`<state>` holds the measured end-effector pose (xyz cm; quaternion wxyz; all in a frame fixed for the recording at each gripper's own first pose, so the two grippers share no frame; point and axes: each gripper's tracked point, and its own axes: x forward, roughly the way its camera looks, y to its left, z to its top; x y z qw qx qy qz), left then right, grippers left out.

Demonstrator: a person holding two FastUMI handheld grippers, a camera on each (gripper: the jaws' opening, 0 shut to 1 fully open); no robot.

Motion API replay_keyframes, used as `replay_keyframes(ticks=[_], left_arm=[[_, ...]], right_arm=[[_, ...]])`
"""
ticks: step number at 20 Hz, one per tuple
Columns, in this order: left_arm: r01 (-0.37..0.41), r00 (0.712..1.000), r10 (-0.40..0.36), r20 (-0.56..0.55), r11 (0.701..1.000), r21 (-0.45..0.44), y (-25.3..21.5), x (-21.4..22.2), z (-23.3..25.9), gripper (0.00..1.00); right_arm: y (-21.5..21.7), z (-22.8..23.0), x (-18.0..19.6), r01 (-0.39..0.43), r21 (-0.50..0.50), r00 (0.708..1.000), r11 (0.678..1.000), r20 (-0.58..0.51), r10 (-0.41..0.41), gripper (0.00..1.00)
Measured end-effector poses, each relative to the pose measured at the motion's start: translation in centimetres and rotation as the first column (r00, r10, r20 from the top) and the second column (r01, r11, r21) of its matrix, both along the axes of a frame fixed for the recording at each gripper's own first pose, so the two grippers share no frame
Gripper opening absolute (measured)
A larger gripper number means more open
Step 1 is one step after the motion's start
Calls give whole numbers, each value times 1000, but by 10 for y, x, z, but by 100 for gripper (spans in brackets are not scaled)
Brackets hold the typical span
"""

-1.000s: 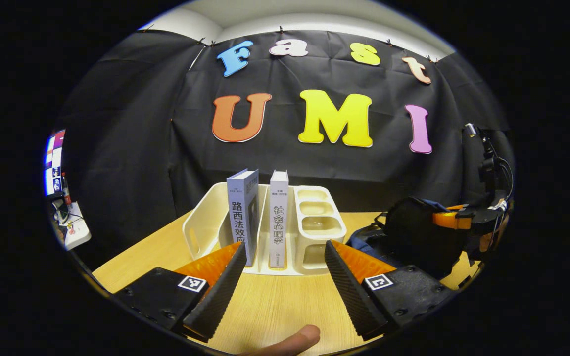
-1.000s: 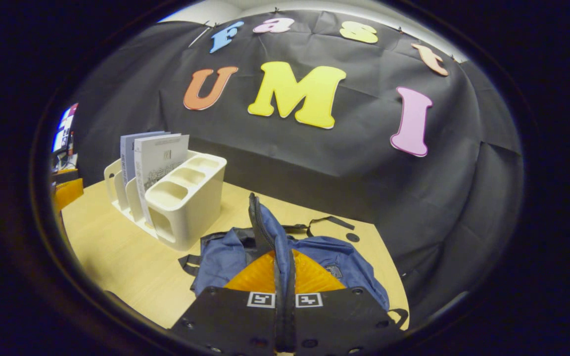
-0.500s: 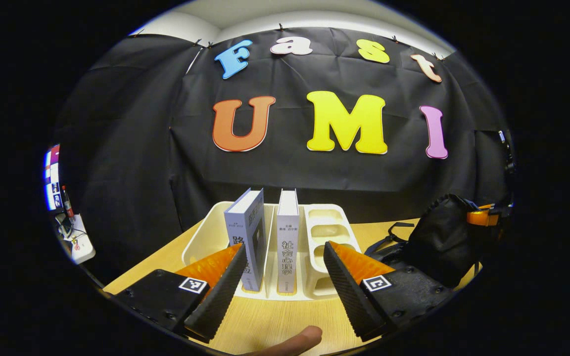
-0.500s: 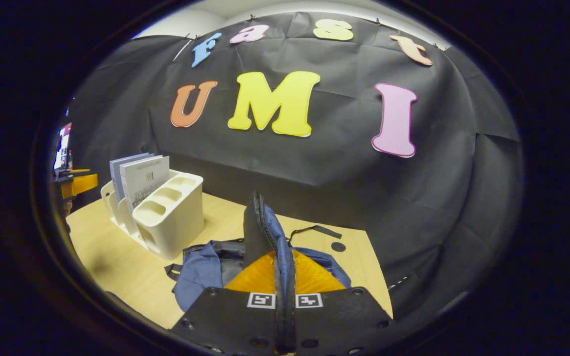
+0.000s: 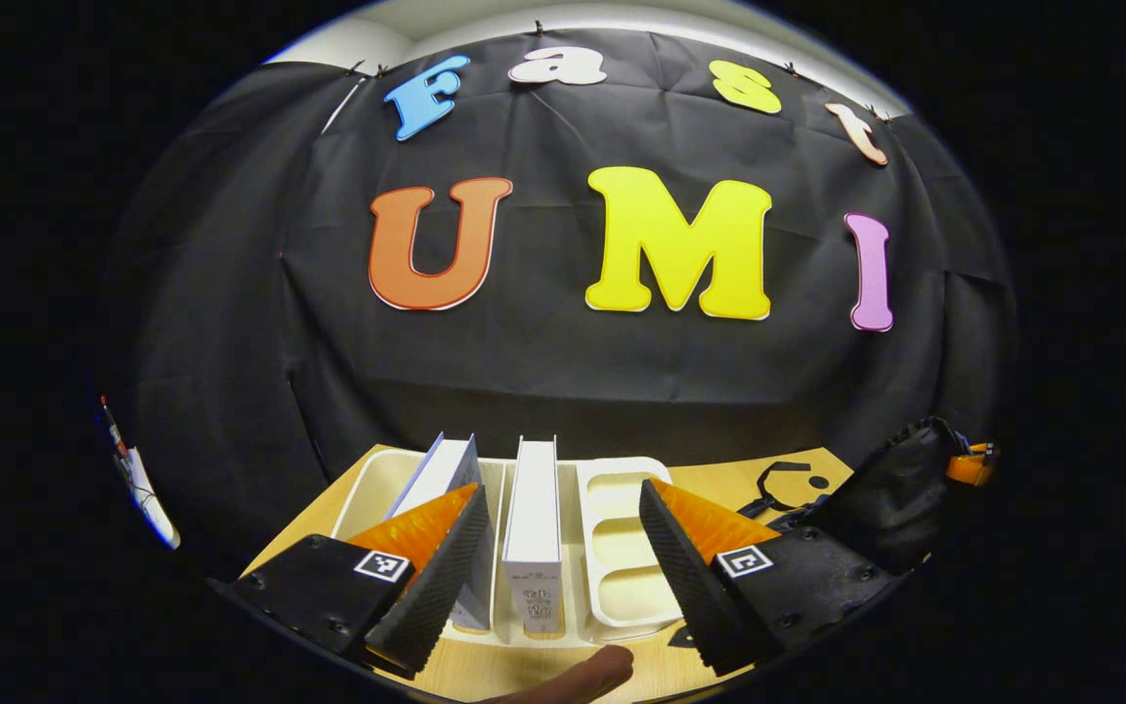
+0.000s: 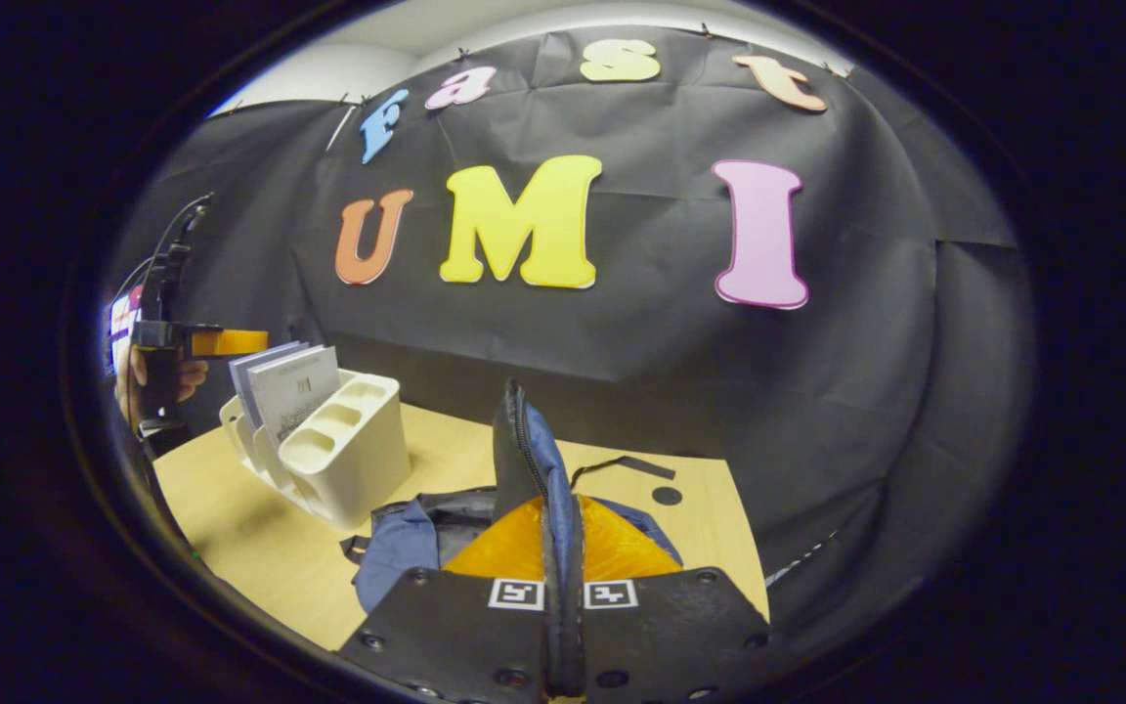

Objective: Open the schoolbag, grab two books from the bookshelf and put them into the schoolbag.

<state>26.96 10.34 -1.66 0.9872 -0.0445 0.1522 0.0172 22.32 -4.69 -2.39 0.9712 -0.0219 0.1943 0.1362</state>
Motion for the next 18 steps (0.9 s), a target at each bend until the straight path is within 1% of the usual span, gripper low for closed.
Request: replay_keyframes(ticks=[4, 6, 10, 12, 13, 14, 17, 18], left_arm=[[-11, 993, 10, -119, 1000, -2, 10, 34, -15, 98], [17, 985, -19, -170, 1000, -11, 8, 45, -22, 98], [33, 954, -28, -300, 999, 12, 10, 64, -43, 98], [31, 924, -21, -381, 999, 20, 9, 66, -58, 98], [34, 903, -15, -429, 999, 36, 8, 66, -63, 98], [35, 884, -17, -467, 999, 29, 7, 70, -66, 98], [20, 817, -35, -575, 999, -32, 6, 80, -80, 96], [13, 786, -44, -616, 998, -55, 2, 79, -86, 92]], right_arm=[[-13, 3, -3, 9, 9, 1000, 1000, 14, -9, 0], [-18, -3, -5, 23, 9, 1000, 1000, 1, -23, 0], [-21, -4, -9, 24, 21, 1000, 999, 2, -24, 0], [-23, -4, -11, 29, 31, 1000, 999, 1, -29, 0], [-23, -5, -12, 29, 35, 1000, 999, 1, -29, 0], [-24, -4, -13, 32, 38, 999, 999, 2, -33, 0], [-23, -4, -17, 32, 58, 999, 998, 2, -32, 0], [-24, -5, -17, 35, 65, 999, 997, 0, -35, 0]])
